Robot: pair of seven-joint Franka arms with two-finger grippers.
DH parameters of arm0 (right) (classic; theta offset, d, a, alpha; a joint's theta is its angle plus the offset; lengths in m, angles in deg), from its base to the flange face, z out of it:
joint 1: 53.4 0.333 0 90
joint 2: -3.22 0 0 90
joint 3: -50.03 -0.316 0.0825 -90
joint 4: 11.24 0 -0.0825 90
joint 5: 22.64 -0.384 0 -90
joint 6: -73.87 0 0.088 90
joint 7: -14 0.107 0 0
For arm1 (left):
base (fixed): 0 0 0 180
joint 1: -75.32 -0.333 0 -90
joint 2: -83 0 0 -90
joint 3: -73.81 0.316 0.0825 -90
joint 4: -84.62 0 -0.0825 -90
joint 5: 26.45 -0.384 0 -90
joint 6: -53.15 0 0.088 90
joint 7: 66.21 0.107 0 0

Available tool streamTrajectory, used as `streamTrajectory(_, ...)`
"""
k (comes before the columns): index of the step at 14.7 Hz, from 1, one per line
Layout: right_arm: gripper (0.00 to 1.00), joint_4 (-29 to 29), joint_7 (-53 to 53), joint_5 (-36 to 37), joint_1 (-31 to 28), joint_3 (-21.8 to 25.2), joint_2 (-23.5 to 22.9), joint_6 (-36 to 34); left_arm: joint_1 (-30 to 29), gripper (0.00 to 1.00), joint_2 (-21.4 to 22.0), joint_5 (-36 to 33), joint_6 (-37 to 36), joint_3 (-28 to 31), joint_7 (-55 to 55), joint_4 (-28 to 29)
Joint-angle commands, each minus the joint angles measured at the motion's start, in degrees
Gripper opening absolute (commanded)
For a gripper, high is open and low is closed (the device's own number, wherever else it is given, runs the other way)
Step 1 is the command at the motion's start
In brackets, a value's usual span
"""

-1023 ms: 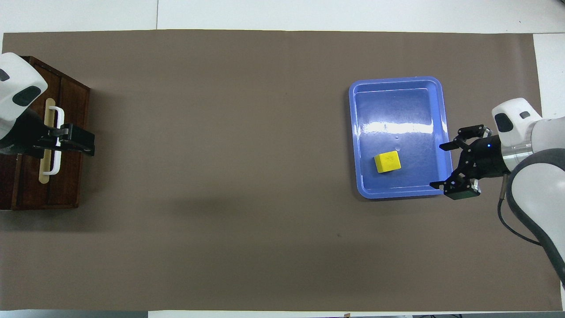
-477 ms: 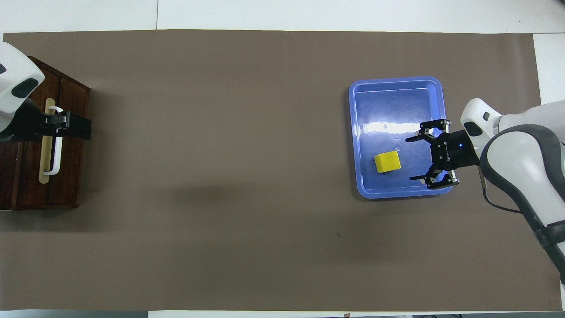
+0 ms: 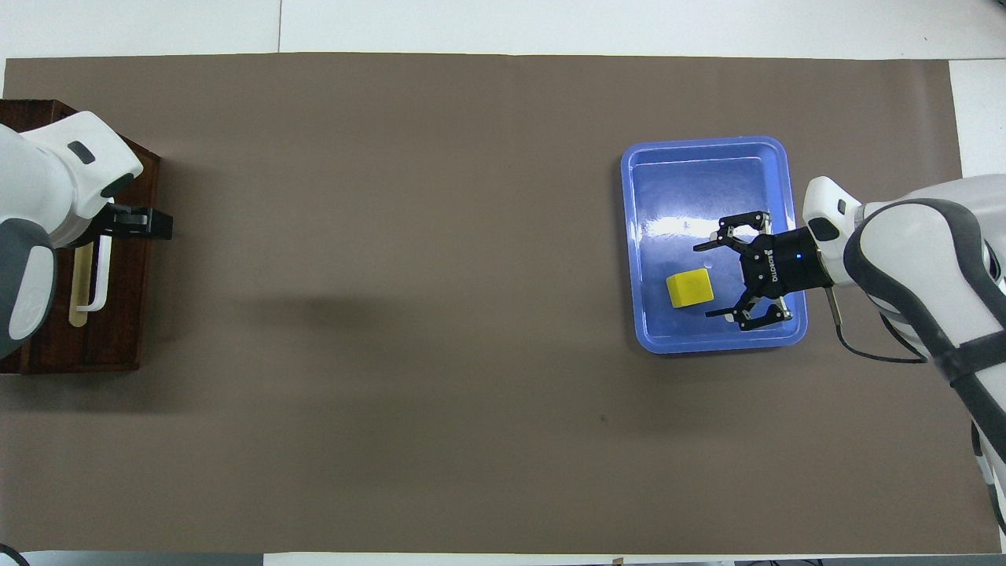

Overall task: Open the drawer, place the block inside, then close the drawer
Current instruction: 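Grasp the yellow block with the right gripper while the left gripper pulls the drawer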

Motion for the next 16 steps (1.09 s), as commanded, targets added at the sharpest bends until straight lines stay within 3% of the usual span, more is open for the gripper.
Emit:
streamTrajectory(1, 1.00, 7.07, -5.50, -1.24, -1.92, -0.24, -6.46, -5.58, -0.76, 1.00, -2.95, -3.24, 4.70, 0.21, 0.39, 1.57)
streamTrajectory(5, 1.00, 9.01, -10.96, -1.68, -2.71, -0.24, -10.24, -8.12, -3.65, 1.00, -3.22, -6.76, 11.28, 0.21, 0.30, 6.66)
streamTrajectory(9, 1.00, 7.51, -11.22, -1.77, -3.94, 0.02, -10.24, -9.27, -5.51, 1.00, -3.05, -6.76, 15.08, 0.21, 0.48, 9.48)
streamTrajectory(16, 1.00, 4.00, -13.41, -1.86, -3.33, 0.11, -9.63, -5.50, -4.46, 1.00, -4.10, -6.76, 17.81, -0.14, 0.04, 11.42)
